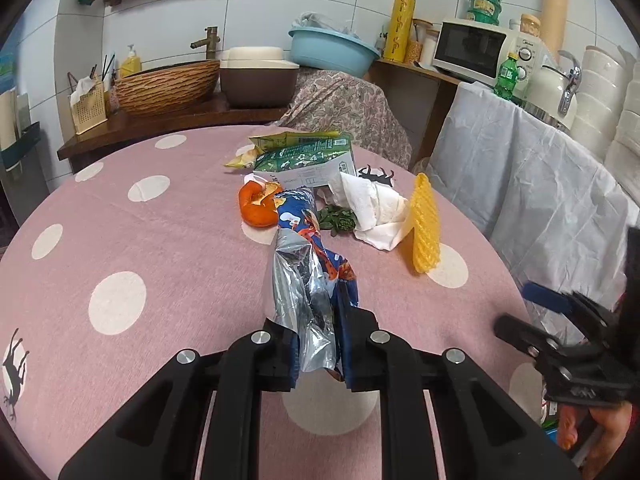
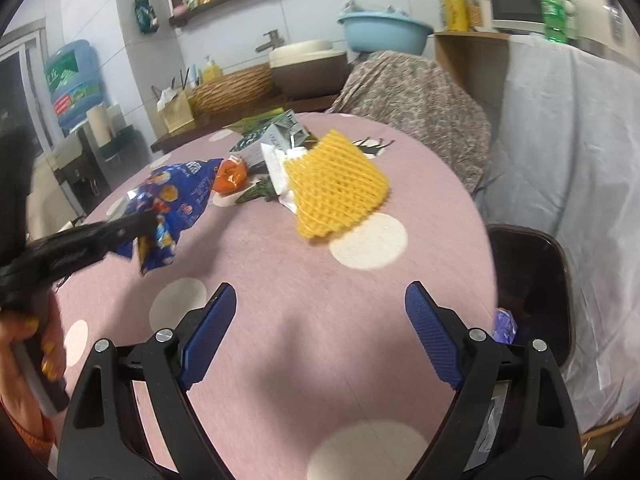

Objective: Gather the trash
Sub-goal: 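Grasp the yellow foam net with the right tool while the left tool holds the wrapper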

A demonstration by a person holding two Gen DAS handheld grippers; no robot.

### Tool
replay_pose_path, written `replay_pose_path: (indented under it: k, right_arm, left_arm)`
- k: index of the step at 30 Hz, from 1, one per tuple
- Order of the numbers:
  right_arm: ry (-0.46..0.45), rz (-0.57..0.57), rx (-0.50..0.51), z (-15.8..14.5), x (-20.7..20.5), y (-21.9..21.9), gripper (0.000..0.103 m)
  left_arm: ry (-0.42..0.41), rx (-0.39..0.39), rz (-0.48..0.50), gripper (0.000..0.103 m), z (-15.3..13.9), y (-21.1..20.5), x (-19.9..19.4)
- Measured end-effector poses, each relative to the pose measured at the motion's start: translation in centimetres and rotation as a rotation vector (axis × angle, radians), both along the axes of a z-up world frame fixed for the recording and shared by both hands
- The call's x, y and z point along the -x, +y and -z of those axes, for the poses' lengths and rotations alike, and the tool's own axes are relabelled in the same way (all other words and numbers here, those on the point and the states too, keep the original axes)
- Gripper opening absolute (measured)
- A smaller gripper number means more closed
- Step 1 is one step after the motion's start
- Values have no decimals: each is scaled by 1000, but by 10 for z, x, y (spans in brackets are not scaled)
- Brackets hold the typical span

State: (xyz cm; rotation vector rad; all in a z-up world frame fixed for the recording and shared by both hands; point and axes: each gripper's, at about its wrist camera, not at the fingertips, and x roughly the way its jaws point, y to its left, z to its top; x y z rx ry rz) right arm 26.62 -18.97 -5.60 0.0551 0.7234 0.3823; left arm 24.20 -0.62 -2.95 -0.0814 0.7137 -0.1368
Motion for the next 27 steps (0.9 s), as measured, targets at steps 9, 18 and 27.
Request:
replay_pose_path:
  k: [9, 18, 27]
  right_arm:
    - [53, -2, 134, 7, -64, 44, 79]
    - [72, 35, 199, 14, -92, 59, 53]
    - [82, 44, 152, 20, -92, 48, 16]
  left_arm:
    - [-3, 23, 4, 16, 3, 4, 14]
    - [11, 32, 2, 16, 7, 8, 15]
    - [18, 42, 9, 16, 9, 10, 17]
